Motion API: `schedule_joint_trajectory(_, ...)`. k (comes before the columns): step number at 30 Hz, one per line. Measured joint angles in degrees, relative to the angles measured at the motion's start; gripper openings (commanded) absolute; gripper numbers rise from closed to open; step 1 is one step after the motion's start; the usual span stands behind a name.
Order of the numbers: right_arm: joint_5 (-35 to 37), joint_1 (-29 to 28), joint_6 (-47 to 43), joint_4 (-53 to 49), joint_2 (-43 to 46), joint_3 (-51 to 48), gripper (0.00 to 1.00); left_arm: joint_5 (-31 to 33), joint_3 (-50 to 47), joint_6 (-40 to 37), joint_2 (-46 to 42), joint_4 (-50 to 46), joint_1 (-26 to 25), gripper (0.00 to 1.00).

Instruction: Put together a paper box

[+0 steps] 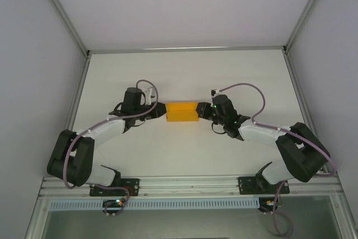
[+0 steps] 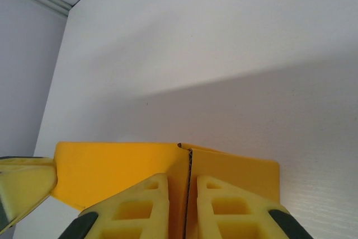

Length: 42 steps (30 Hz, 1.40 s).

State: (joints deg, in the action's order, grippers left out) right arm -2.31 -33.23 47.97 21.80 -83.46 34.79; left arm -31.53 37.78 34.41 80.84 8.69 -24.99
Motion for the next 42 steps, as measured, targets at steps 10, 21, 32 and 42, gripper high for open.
schedule_joint_trajectory(10,-1.1,0.5,-5.5,-16.5,2.1,8.0,0.48,3.8,5.6,-2.7,-0.5,-11.8,-0.1,0.83)
schedule_joint_trajectory(21,-6.7,3.6,-26.7,-34.9,2.0,28.9,1.00,16.8,21.4,-8.7,-7.8,-24.7,1.3,1.00)
schedule_joint_trajectory(32,-20.8,1.3,-77.0,-60.5,-15.1,54.0,1.00,30.2,11.0,-10.2,-23.3,-31.7,9.9,1.00)
schedule_joint_trajectory(42,-19.7,1.0,-87.1,-70.8,-25.2,60.8,1.00,21.6,7.7,-8.2,-19.5,-28.0,12.3,1.00)
